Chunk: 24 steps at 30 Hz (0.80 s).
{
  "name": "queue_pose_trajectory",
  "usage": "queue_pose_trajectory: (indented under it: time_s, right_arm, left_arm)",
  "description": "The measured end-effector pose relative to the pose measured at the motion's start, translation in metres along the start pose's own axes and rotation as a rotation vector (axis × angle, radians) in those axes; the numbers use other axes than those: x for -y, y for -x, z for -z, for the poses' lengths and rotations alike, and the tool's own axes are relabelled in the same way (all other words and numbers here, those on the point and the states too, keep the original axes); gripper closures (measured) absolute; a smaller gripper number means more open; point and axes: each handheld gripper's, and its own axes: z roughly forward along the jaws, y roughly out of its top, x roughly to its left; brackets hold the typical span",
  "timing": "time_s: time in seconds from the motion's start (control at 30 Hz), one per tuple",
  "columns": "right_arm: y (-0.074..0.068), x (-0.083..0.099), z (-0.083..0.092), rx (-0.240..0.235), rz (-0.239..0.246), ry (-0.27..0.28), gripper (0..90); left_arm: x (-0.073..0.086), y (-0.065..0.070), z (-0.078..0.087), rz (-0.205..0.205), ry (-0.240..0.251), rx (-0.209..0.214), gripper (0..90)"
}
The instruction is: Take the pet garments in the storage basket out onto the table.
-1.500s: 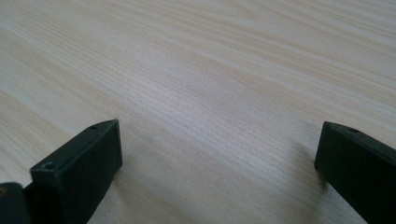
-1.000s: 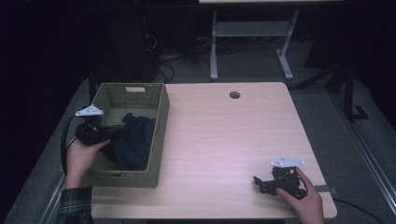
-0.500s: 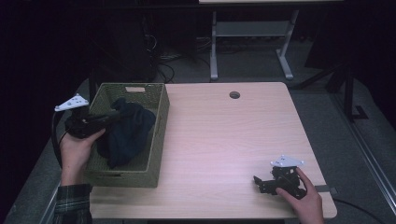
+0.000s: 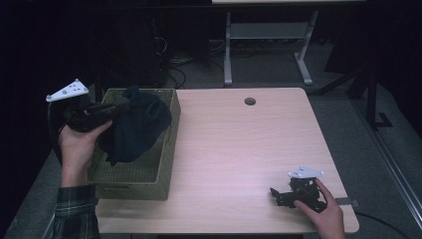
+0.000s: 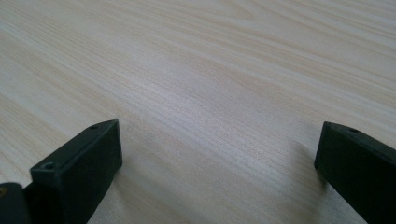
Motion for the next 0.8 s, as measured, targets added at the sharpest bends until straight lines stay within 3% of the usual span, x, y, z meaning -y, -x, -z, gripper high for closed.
queue_pose_trajectory:
  time_s: [0.07,0.2,0.8]
  right_arm:
    - [0.0,0.0,0.0,0.0,-0.001,0.0,0.4]
    - [0.0,0.0,0.0,0.0,0.0,0.0,0.4]
    - [0.0,0.0,0.0,-0.001,0.0,0.002,0.4]
  left_arm:
    - [-0.002,0.001,-0.001,-0.001,0.004,0.007,85.2]
    - [-0.012,0.007,-0.007,-0.002,0.028,0.062,85.2]
    - [-0.03,0.034,-0.041,-0.025,0.048,0.158,85.2]
